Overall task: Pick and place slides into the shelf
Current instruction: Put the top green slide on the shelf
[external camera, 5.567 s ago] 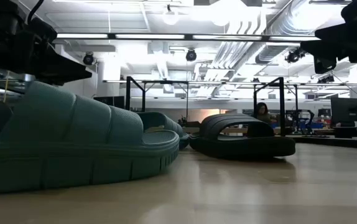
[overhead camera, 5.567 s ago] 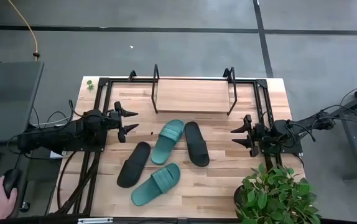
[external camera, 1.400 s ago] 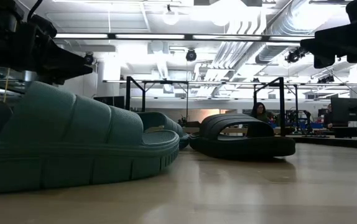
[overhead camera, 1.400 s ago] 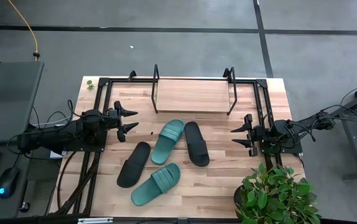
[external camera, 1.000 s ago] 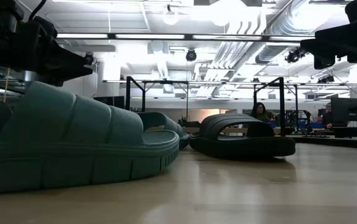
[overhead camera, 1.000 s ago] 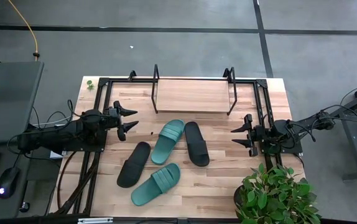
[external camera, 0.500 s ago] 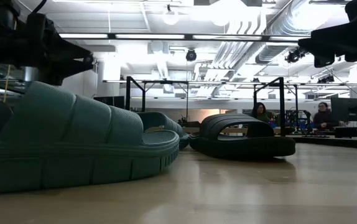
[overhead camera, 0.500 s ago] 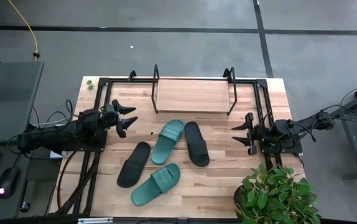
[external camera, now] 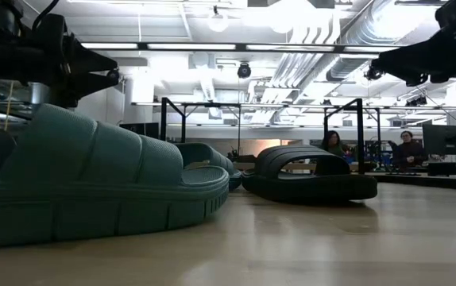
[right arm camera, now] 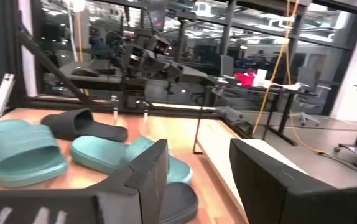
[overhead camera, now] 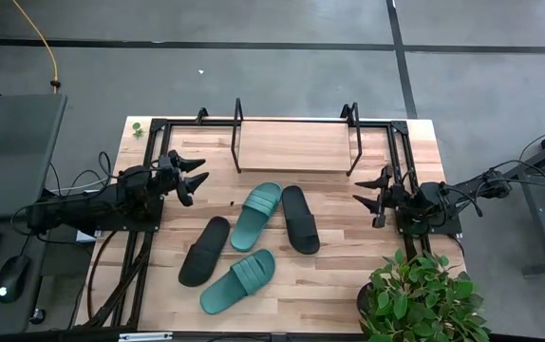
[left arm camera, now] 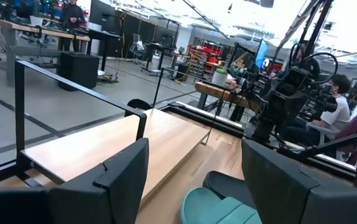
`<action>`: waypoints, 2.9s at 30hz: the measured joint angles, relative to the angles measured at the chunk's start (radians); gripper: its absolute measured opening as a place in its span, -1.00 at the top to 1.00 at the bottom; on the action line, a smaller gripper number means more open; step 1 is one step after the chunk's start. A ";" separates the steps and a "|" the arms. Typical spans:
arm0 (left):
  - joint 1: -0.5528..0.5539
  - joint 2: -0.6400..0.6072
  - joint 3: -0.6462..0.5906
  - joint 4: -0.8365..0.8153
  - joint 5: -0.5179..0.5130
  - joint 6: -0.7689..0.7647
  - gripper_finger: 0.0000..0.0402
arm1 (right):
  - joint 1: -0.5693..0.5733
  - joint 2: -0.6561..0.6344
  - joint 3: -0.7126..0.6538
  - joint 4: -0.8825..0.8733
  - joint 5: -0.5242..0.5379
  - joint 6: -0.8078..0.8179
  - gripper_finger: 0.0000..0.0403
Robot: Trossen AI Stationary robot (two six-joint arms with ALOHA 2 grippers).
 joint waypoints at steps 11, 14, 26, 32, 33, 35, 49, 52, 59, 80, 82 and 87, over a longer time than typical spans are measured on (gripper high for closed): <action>0.000 0.000 0.000 0.115 0.103 0.003 -0.19 | 0.000 0.000 0.000 0.210 0.005 -0.010 0.18; 0.000 0.000 0.000 0.134 0.106 0.011 -0.19 | 0.000 0.000 0.000 0.209 0.005 0.002 0.18; 0.000 0.000 0.000 0.282 0.114 0.030 -0.19 | 0.000 0.000 0.000 0.324 -0.012 0.052 0.18; 0.000 0.012 0.042 0.235 0.114 0.000 -0.19 | 0.000 0.000 0.000 0.397 0.008 0.050 0.18; 0.000 0.019 0.058 0.212 0.114 -0.010 -0.19 | 0.000 0.000 0.000 0.404 0.008 0.050 0.18; 0.000 0.039 0.097 0.168 0.114 -0.019 -0.19 | 0.000 0.000 0.010 0.398 0.010 0.050 0.18; 0.000 0.272 0.324 -0.034 0.143 -0.051 -0.19 | 0.000 0.017 0.183 0.220 0.010 0.078 0.18; 0.000 0.332 0.362 -0.033 0.161 -0.053 -0.19 | 0.000 0.051 0.236 0.195 0.011 0.077 0.18; 0.000 0.450 0.430 -0.032 0.182 -0.052 -0.19 | 0.000 0.243 0.403 0.138 0.003 0.029 0.18; 0.000 0.484 0.436 -0.041 0.144 -0.023 -0.19 | 0.000 0.970 1.011 -0.222 0.135 -0.045 0.18; 0.000 0.484 0.436 -0.041 0.144 -0.023 -0.19 | 0.000 1.017 1.057 -0.257 0.134 -0.030 0.18; 0.000 0.484 0.436 -0.044 0.144 -0.023 -0.19 | 0.000 1.115 1.142 -0.345 0.135 0.008 0.18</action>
